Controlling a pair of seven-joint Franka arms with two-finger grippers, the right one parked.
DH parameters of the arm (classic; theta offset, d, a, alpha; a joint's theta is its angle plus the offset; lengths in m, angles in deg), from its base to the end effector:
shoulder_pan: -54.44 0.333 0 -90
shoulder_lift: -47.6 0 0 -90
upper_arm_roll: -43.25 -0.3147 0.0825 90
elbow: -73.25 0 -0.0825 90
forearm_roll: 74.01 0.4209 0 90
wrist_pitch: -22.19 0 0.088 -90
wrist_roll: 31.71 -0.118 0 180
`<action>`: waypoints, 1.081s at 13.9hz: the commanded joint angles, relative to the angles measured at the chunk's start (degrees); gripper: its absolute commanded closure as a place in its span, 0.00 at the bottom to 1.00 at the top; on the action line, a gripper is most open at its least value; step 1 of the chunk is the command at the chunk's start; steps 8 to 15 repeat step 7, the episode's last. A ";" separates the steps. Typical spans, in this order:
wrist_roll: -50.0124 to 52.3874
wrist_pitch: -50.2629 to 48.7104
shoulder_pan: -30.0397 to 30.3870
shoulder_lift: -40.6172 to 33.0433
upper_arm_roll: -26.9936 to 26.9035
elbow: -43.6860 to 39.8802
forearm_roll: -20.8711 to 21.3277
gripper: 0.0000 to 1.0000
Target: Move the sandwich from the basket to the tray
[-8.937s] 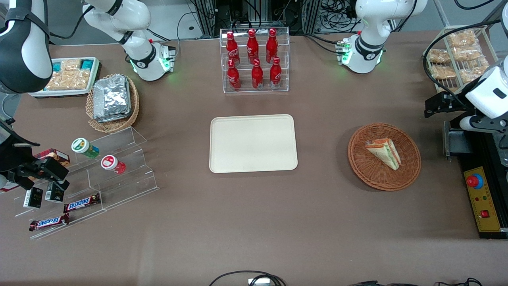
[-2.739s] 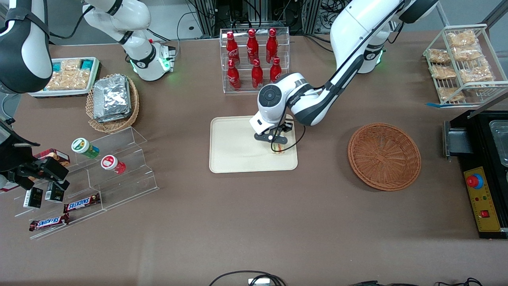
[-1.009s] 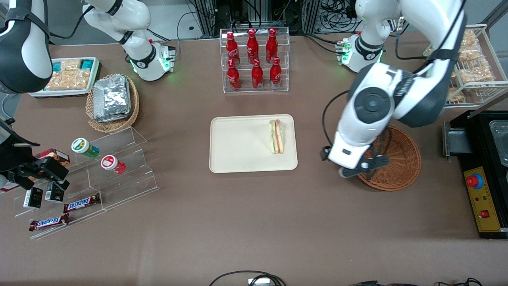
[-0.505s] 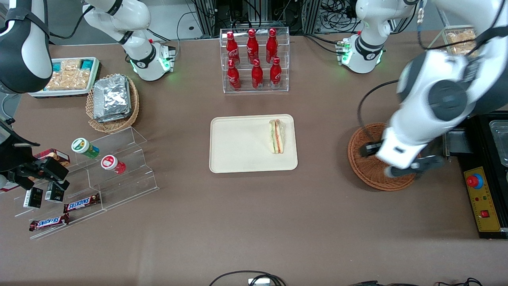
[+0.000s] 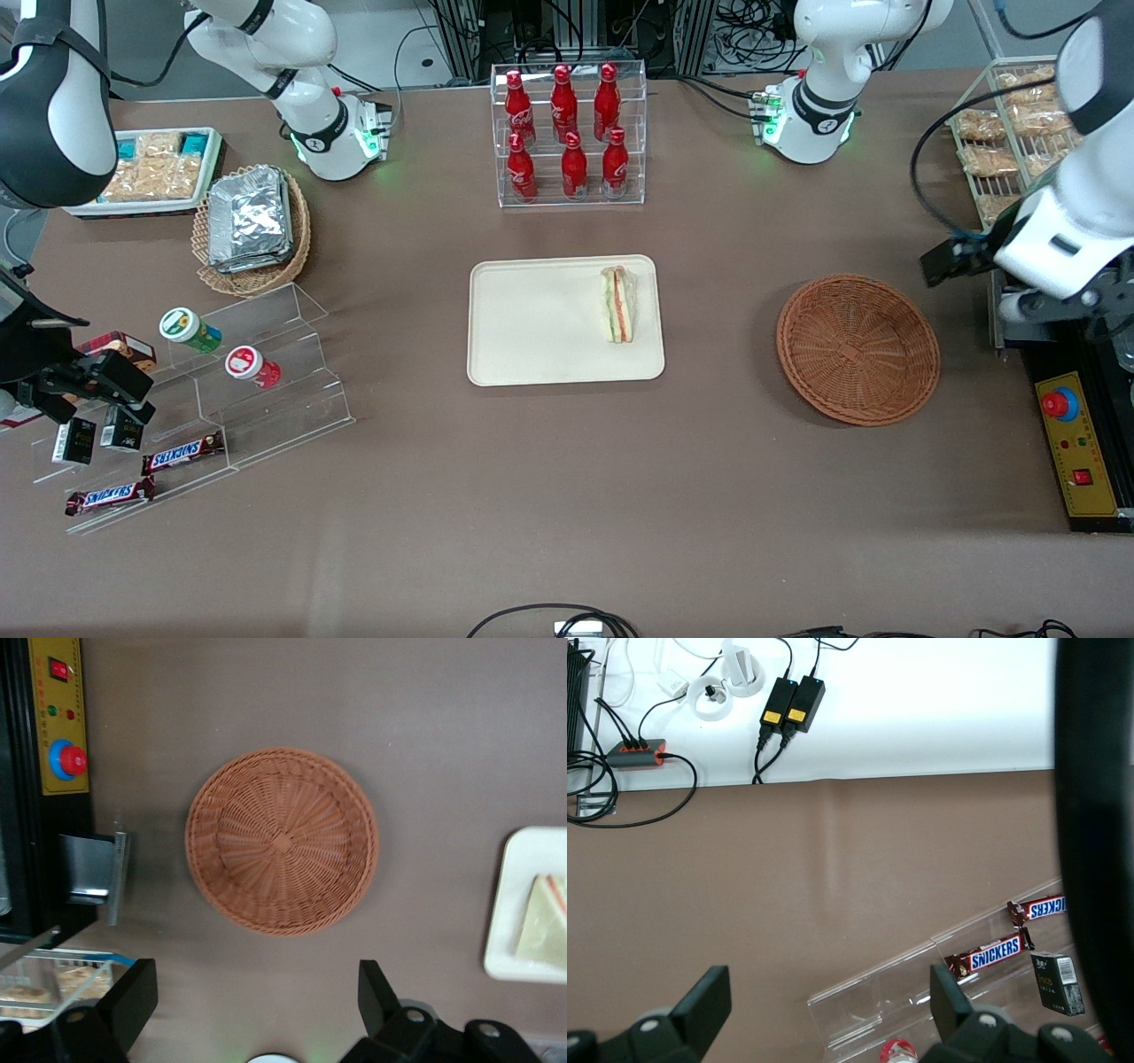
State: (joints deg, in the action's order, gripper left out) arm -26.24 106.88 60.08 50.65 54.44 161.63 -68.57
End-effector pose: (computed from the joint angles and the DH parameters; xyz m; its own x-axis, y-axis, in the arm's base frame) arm 0.5939 -0.0429 0.5884 0.9942 0.0067 -0.1074 -0.0036 -0.9955 -0.0952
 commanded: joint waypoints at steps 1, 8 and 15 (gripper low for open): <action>-8.52 -1.10 0.07 -3.66 -1.60 1.89 -0.87 0.00; -16.19 -0.75 0.24 -3.75 -1.69 1.36 -3.24 0.00; -16.19 -0.75 0.24 -3.75 -1.69 1.36 -3.24 0.00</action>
